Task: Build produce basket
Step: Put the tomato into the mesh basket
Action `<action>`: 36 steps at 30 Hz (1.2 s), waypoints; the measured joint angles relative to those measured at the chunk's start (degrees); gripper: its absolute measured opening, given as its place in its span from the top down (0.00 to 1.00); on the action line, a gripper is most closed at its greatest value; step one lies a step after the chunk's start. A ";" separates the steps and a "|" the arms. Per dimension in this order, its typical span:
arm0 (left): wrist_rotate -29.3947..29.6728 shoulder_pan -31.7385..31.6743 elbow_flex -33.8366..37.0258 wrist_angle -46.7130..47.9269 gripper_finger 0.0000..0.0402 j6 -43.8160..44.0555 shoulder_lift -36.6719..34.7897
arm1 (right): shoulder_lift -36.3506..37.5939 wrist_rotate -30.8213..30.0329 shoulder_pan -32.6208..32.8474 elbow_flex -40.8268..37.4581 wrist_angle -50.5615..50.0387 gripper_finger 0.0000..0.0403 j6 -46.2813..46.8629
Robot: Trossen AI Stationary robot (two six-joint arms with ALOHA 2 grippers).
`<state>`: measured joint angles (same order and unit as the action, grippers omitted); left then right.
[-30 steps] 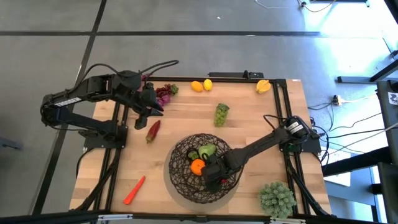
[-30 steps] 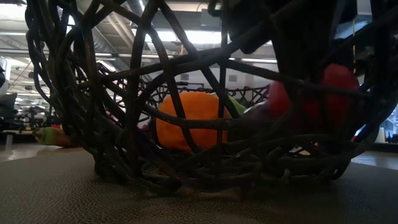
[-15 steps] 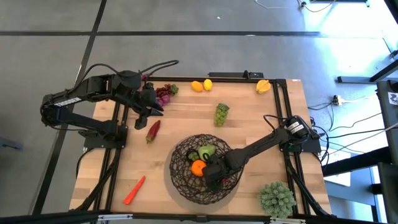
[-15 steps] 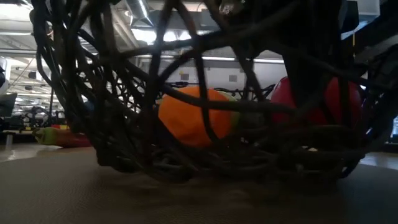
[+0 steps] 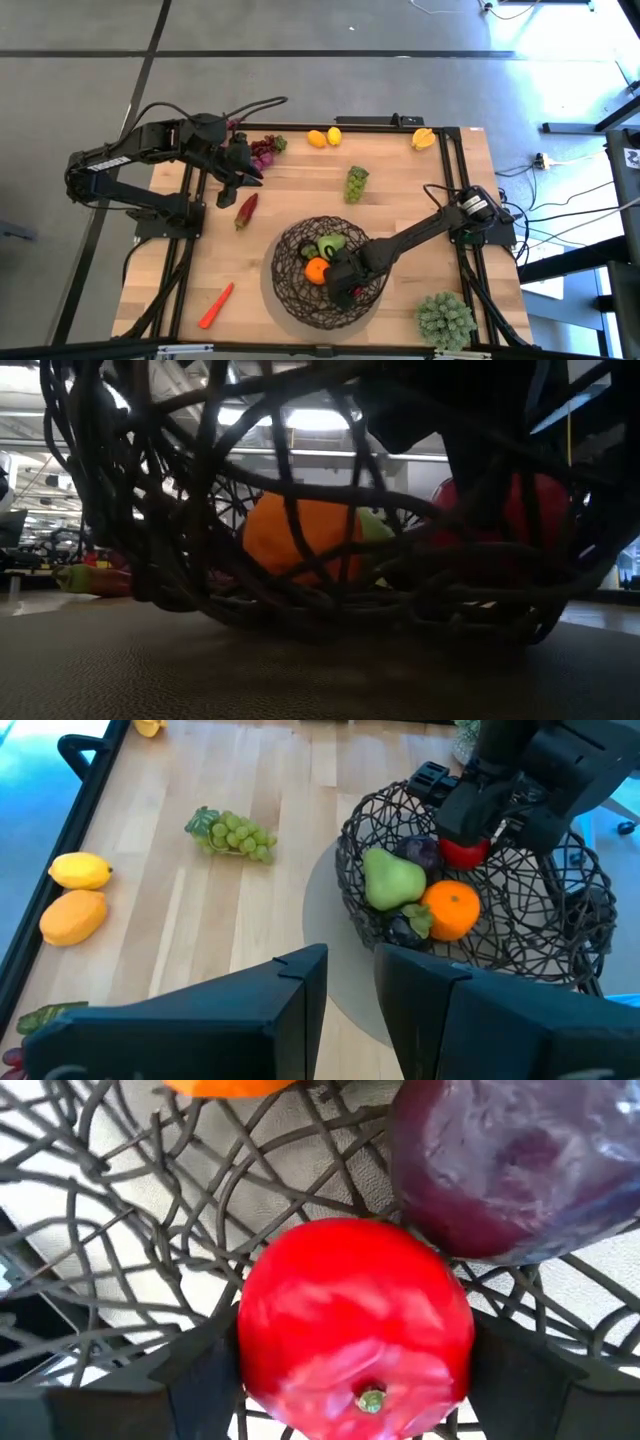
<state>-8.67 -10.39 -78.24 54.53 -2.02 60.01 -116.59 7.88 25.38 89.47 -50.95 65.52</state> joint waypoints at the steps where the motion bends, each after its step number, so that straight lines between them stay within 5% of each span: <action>1: 0.00 0.00 0.00 0.00 0.81 0.00 0.00 | -0.01 -0.05 0.01 0.01 -0.18 0.22 0.00; 17: -0.56 -0.02 0.00 0.43 0.81 0.67 0.00 | -0.16 -1.81 0.06 4.28 -5.62 0.22 0.23; 25: -17.96 0.00 0.02 0.54 0.81 -2.88 0.00 | -0.16 -2.25 0.06 4.28 -5.62 0.22 0.21; 36: -14.06 -0.02 0.02 0.50 0.81 -3.06 0.00 | -0.14 -2.43 0.06 4.28 -4.57 0.22 0.39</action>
<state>-22.73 -10.41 -78.22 55.03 -5.08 60.01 -116.73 5.45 25.43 93.76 -55.52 65.91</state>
